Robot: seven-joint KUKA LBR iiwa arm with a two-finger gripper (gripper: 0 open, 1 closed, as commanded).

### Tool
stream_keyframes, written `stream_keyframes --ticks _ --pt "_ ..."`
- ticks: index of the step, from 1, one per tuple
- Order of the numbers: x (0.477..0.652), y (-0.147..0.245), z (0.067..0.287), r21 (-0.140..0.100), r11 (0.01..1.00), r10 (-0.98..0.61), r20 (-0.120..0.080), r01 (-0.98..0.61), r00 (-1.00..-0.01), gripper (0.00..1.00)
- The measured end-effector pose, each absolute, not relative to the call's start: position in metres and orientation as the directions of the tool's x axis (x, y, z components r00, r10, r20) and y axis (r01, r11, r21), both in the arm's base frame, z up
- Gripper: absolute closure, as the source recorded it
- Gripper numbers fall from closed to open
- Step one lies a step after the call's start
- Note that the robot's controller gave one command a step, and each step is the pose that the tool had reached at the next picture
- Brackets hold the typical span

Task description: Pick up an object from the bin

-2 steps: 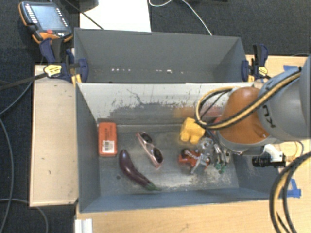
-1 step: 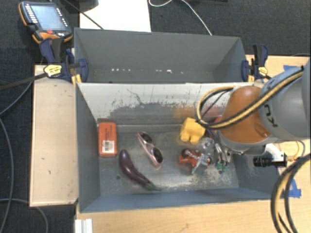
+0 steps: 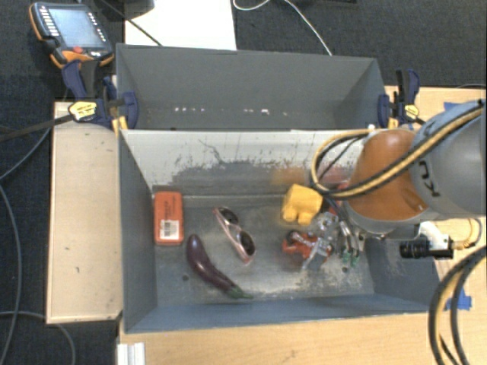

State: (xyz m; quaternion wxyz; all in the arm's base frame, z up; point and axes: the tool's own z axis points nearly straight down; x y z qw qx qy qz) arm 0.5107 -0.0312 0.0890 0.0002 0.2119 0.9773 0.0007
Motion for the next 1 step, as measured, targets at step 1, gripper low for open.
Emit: stream_keyframes --ticks 1 --pt "0.5109 -0.0312 0.1011 0.001 0.911 0.413 0.000 0.413 -0.911 1.00"
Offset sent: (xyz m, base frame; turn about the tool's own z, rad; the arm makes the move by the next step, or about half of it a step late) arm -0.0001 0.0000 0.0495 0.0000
